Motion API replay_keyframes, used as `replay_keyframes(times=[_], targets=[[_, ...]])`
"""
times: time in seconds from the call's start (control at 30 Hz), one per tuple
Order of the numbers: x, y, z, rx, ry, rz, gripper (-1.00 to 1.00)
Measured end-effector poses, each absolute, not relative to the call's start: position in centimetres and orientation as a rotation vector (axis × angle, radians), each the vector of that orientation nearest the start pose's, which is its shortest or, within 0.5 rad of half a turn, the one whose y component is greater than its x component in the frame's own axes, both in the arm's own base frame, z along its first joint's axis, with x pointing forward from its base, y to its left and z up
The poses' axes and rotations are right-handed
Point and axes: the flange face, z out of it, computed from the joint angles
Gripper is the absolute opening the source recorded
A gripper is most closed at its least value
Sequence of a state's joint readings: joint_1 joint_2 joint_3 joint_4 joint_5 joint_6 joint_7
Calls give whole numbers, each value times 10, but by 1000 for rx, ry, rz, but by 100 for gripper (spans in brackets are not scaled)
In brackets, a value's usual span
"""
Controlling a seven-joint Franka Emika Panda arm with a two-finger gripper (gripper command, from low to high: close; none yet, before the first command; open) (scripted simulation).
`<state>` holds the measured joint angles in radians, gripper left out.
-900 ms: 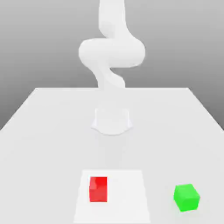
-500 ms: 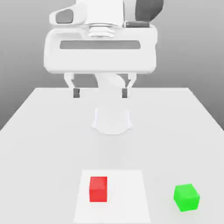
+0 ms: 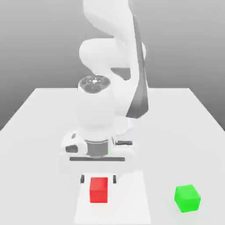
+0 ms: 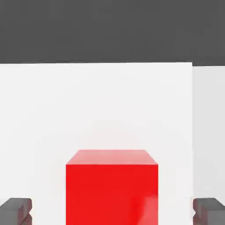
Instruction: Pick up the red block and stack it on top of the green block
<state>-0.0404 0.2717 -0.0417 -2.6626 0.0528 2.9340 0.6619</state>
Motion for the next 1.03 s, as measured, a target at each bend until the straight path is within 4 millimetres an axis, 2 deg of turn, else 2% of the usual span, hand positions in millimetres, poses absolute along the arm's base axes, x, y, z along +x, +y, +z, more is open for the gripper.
replay_keyframes(times=[0.23,0.4,0.43,0.47,0.57,0.7,0.77,0.83,0.87,1.03], targets=[[410,-38,148,-2898,1215,0,-100],[411,-38,194,-2897,1215,0,-100],[412,-32,203,-2911,1180,1,-100],[418,-10,209,-2957,1063,1,-100],[433,75,224,-3083,608,2,-100],[429,187,239,-3142,4,1,-100],[428,206,224,-3140,-105,1,-100],[427,211,200,-3139,-132,0,-100],[427,212,188,-3139,-136,1,100],[427,212,188,-3139,-136,1,100]])
